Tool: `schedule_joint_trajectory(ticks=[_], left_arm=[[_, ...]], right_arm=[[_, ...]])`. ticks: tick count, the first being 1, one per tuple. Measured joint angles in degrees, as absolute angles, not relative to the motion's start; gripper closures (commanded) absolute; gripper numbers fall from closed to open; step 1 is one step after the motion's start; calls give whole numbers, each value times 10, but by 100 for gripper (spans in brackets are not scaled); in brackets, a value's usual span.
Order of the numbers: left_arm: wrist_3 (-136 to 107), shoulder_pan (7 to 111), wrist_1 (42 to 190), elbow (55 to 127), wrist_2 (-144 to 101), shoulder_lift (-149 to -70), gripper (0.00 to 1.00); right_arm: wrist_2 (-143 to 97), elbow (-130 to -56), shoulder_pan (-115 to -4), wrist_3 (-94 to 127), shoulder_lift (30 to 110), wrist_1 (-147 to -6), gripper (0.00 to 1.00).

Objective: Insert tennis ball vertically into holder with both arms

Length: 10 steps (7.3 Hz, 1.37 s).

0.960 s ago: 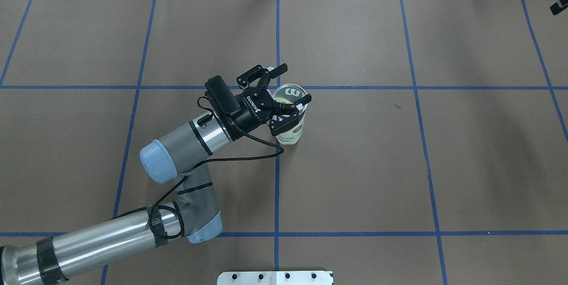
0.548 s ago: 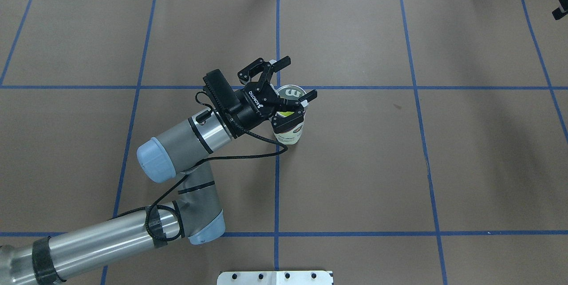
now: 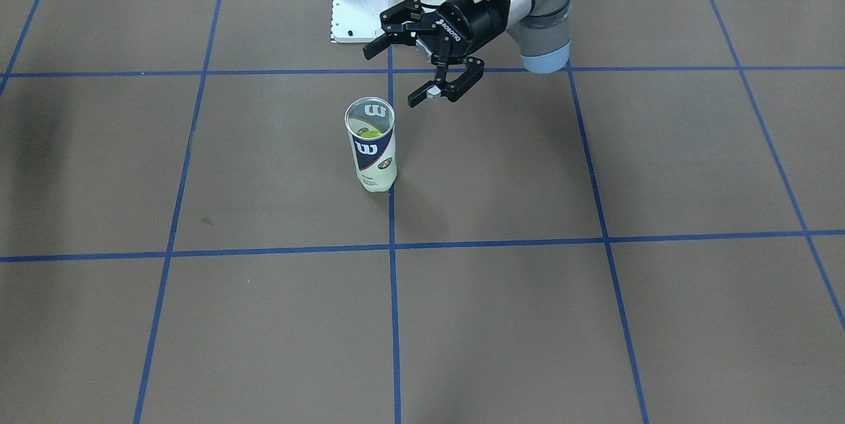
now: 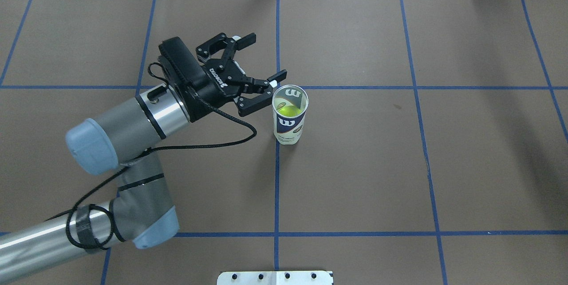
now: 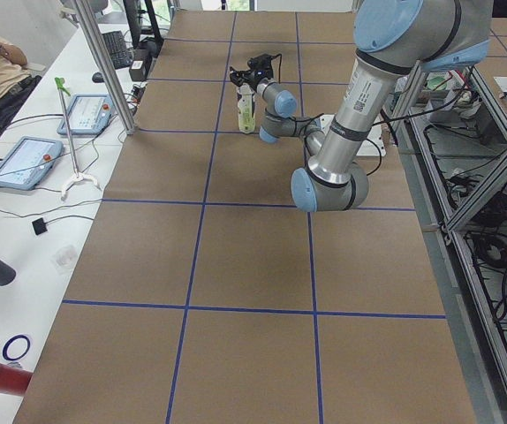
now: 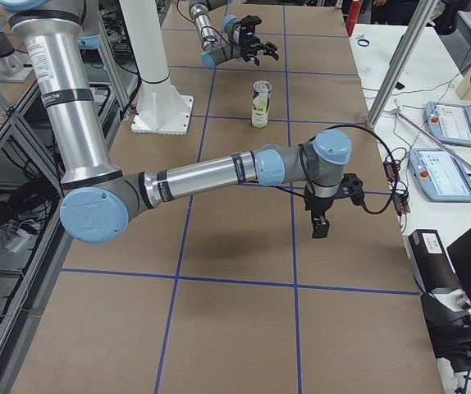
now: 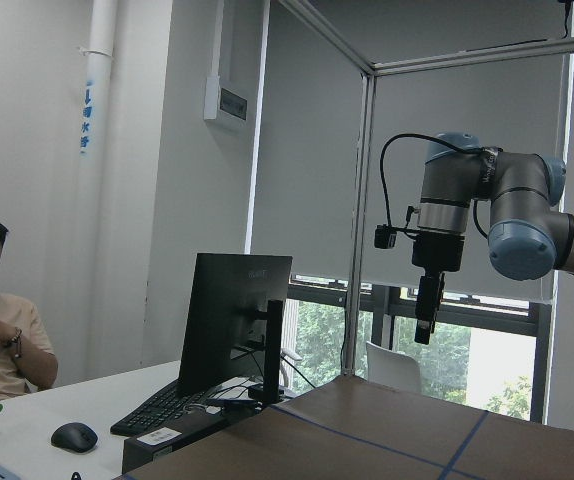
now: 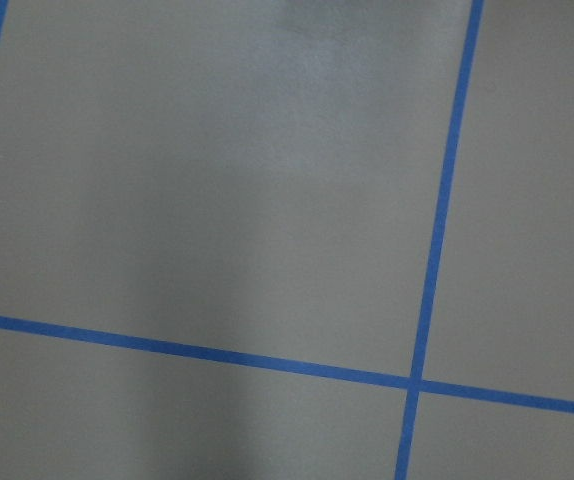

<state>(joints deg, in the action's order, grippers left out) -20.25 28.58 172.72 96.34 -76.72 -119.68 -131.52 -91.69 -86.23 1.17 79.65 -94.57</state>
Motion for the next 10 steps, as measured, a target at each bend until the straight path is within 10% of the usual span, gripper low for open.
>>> schedule_joint_trajectory(ticks=[10], left_arm=[[17,858,1304,886,-1368,-1021,1]], right_arm=[[-1316,-917,-908,-67,913,-852,0]])
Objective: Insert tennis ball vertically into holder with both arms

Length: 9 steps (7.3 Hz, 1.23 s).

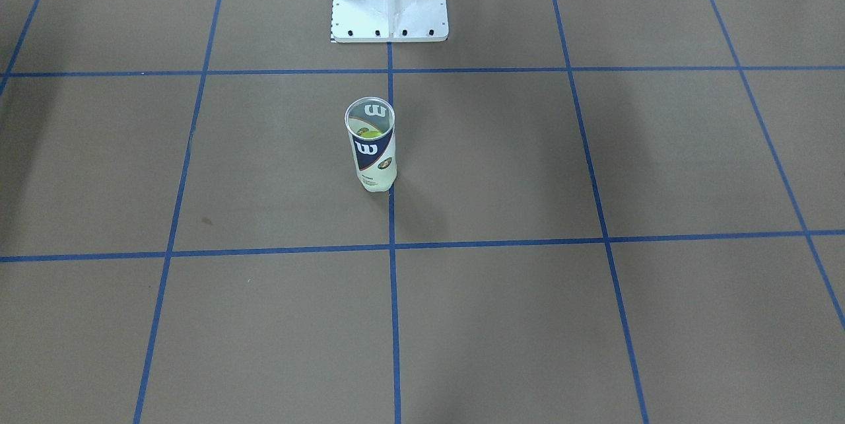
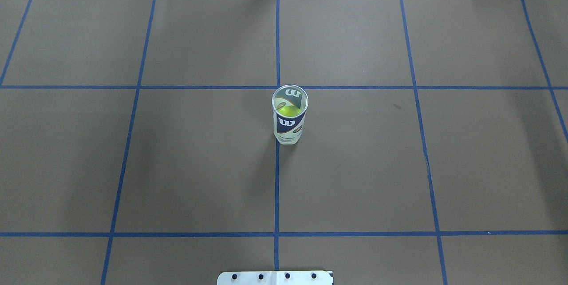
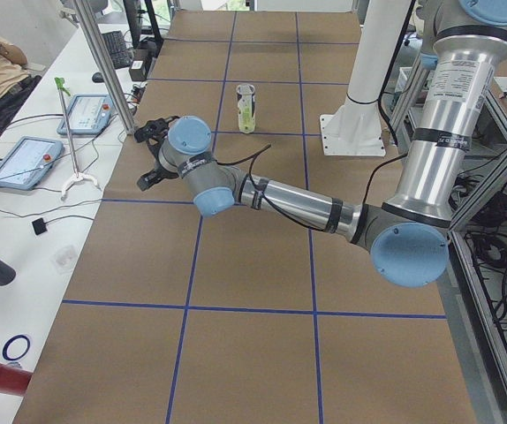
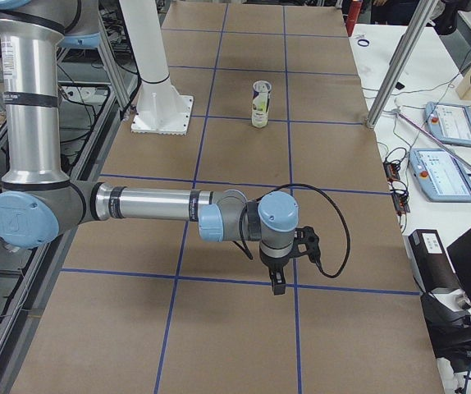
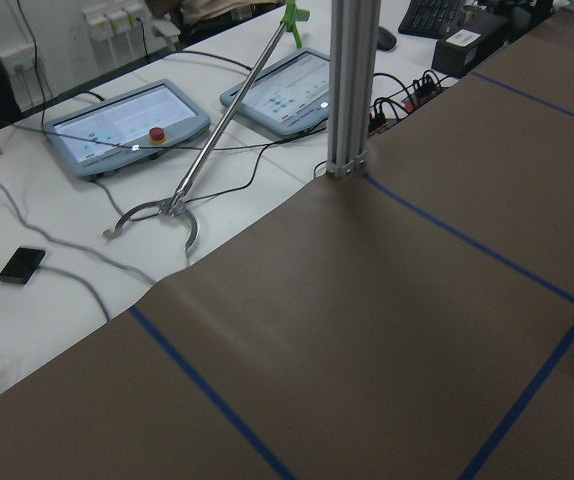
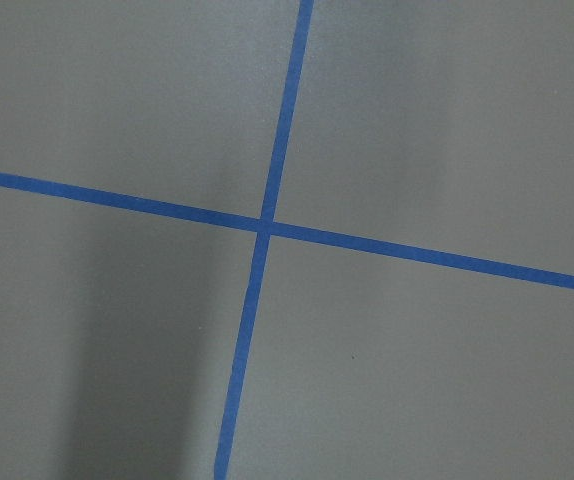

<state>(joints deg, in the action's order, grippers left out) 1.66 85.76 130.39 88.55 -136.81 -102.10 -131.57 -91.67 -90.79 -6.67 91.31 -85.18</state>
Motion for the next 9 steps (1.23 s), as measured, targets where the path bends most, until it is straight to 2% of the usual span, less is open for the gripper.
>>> schedule_joint_trajectory(ticks=[3,6,9], left_arm=[[100,899,1124,876,-1334,-1004,1],[105,916,1038,867,-1265,-947,1],[109,921,905,866,-1242,-941,1]], right_arm=[[-1315,-913,-908,-67,914,-852,0],[-1315,-898,-908,-65,913,-853,0],[-1314,-892,-907,-64,912,-853,0]])
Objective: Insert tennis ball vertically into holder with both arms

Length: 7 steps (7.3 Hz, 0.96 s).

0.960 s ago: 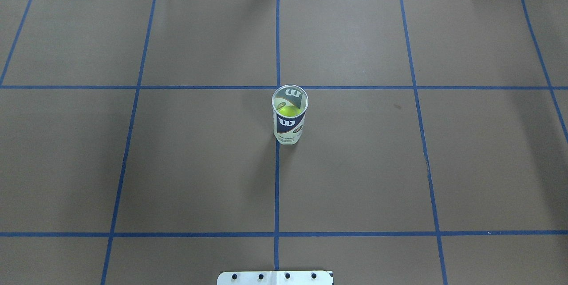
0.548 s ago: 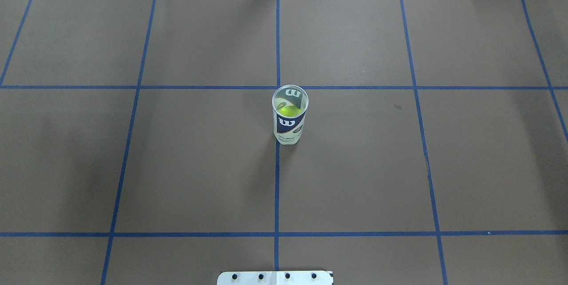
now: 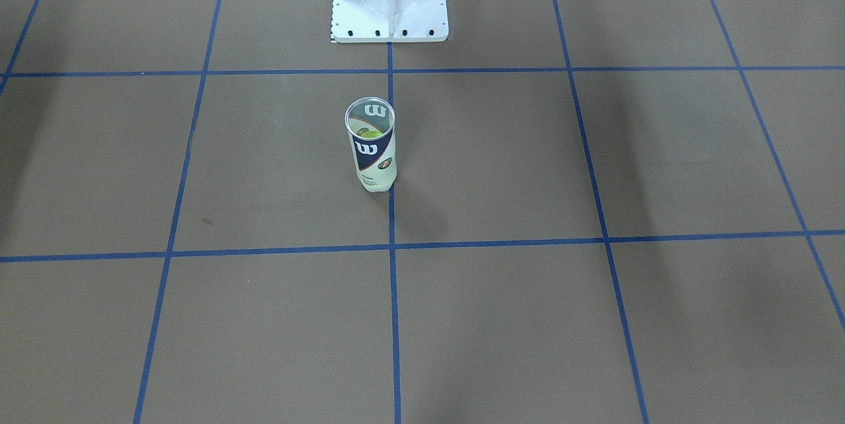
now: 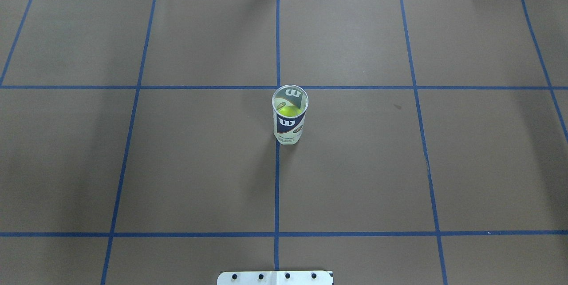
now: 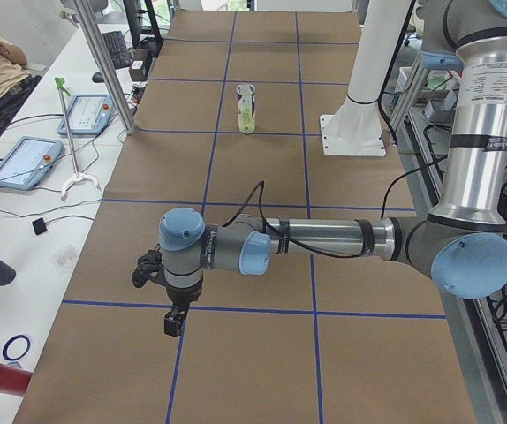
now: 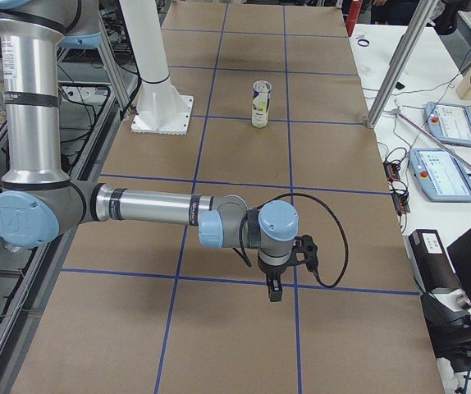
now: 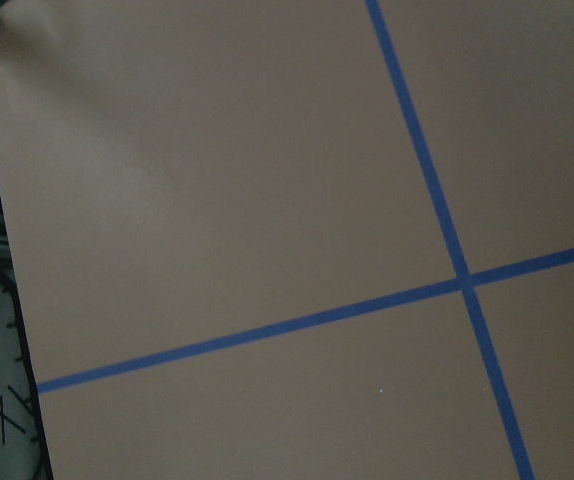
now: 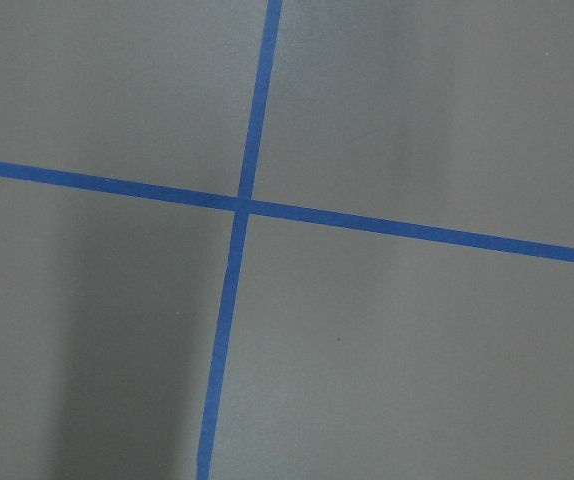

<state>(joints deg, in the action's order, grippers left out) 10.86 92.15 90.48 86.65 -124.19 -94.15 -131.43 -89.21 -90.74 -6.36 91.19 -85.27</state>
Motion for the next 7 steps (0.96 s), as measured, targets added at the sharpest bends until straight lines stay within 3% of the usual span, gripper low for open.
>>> schedule_joint_trajectory(ticks=[3,7], left_arm=[[105,922,813,897,-1292,-938,1],[106,921,800,916,-1315,-939,1]], right_arm=[[-1315,-892,-907,-63,911,-853,0],[-1316,-894,-907,-63,910,-853,0]])
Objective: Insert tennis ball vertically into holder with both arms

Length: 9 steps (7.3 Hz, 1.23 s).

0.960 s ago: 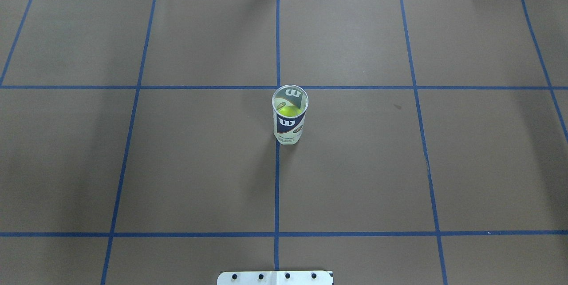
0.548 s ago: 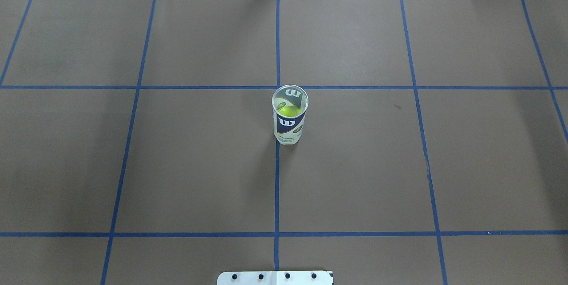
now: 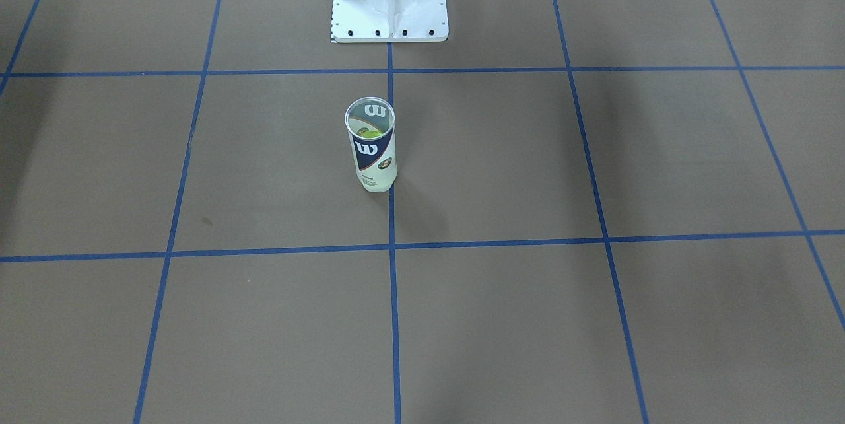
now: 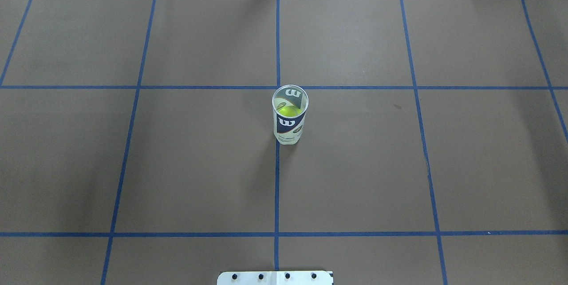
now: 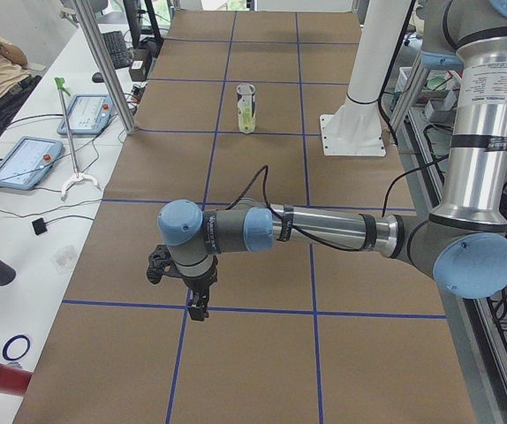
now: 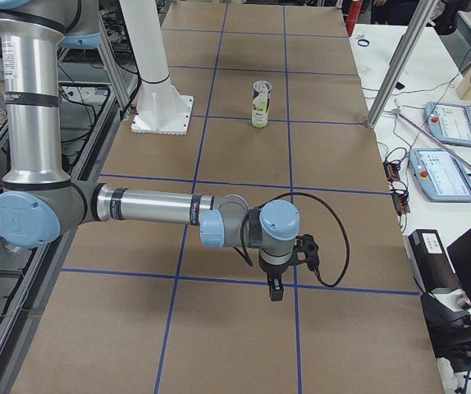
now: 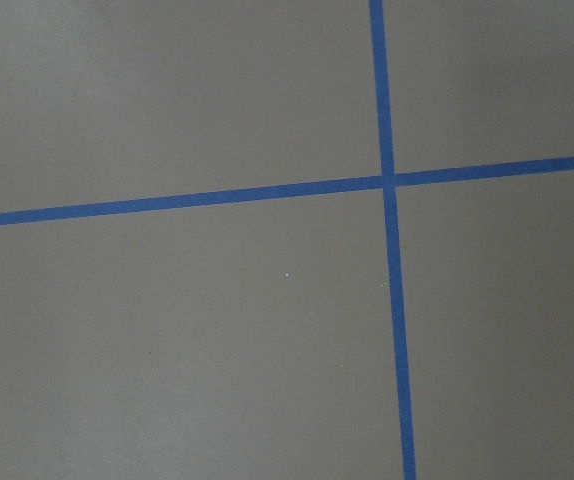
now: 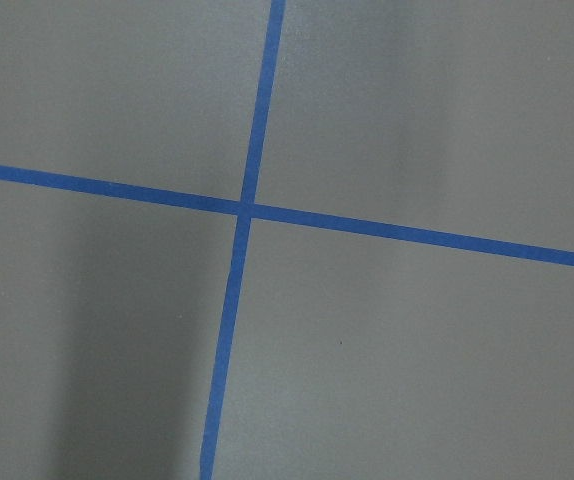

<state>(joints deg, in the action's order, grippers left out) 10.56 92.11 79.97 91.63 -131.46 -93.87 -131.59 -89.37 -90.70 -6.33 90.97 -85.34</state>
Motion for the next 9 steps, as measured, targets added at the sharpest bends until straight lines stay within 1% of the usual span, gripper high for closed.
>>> schedule_joint_trajectory(ticks=[9], left_arm=[[111,921,840,926,-1353,-935,1]], right_arm=[[-1316,-875,-906,-63,911,-853,0]])
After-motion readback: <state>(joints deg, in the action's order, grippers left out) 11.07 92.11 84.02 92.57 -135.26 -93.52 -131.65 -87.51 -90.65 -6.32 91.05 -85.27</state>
